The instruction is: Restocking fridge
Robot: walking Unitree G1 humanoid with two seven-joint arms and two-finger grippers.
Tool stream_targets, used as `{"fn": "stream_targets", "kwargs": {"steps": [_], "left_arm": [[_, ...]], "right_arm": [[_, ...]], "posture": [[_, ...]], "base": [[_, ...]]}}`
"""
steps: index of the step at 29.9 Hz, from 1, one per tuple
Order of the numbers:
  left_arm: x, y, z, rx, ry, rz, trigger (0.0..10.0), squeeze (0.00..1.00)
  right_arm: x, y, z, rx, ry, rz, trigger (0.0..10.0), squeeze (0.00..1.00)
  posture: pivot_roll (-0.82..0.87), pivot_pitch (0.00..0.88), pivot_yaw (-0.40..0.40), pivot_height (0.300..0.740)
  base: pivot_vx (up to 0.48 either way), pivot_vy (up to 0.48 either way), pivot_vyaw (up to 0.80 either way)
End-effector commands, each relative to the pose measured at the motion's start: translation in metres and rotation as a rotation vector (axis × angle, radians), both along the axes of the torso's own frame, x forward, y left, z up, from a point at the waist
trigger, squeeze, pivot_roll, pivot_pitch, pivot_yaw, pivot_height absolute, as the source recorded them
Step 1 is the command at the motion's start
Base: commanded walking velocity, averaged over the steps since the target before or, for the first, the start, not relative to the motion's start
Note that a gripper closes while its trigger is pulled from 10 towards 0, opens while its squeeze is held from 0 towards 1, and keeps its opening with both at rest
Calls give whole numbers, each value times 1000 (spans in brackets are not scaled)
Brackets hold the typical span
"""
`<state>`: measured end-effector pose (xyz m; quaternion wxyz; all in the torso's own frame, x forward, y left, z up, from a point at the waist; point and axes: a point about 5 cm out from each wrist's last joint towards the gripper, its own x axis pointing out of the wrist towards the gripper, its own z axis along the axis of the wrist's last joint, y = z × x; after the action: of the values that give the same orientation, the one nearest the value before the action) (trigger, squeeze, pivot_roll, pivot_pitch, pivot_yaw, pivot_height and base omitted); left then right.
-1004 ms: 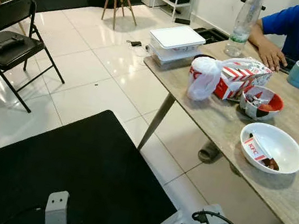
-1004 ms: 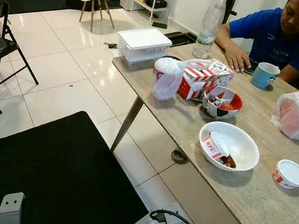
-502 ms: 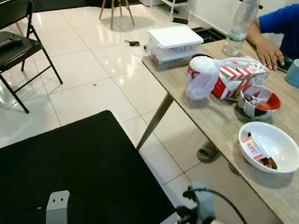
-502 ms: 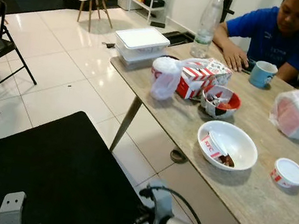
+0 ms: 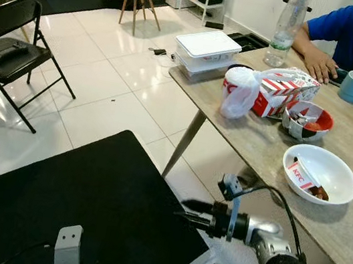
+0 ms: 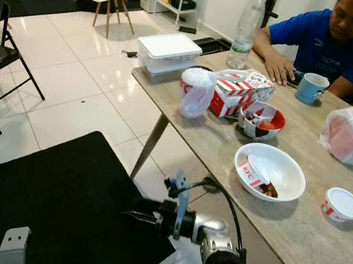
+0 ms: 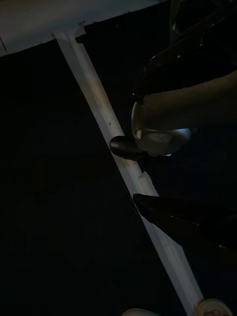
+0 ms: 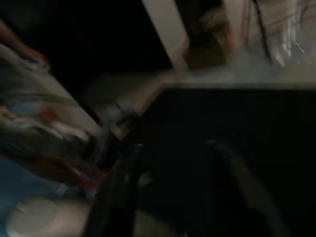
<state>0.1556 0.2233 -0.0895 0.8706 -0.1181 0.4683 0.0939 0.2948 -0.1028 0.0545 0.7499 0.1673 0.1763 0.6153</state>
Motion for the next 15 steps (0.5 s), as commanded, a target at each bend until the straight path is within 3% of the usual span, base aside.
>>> {"fn": "stream_targets", "kwargs": {"steps": [1,6,13,14,15], "left_arm": [[-3,-1,-2,-5,13,-10,10000,0],[-3,-1,-1,-1,14,-20,10000,0],[-3,0,-1,5,15,-32,10000,0],[-3,0,-1,6,15,-34,10000,0],[-3,0,-1,6,15,-34,10000,0]], "right_arm": [[6,1,15,81,-40,14,10000,1000],[16,-6,45,182,-152,24,10000,1000],[30,-23,75,78,-346,-67,10000,1000],[34,-30,86,31,-406,-90,10000,471],[34,-30,86,31,-406,-90,10000,471]], "posture": [[9,0,26,740],[7,0,24,740],[3,0,19,740],[3,0,19,740],[3,0,19,740]], "base": [[0,0,0],[0,0,0],[0,0,0],[0,0,0],[0,0,0]]}}
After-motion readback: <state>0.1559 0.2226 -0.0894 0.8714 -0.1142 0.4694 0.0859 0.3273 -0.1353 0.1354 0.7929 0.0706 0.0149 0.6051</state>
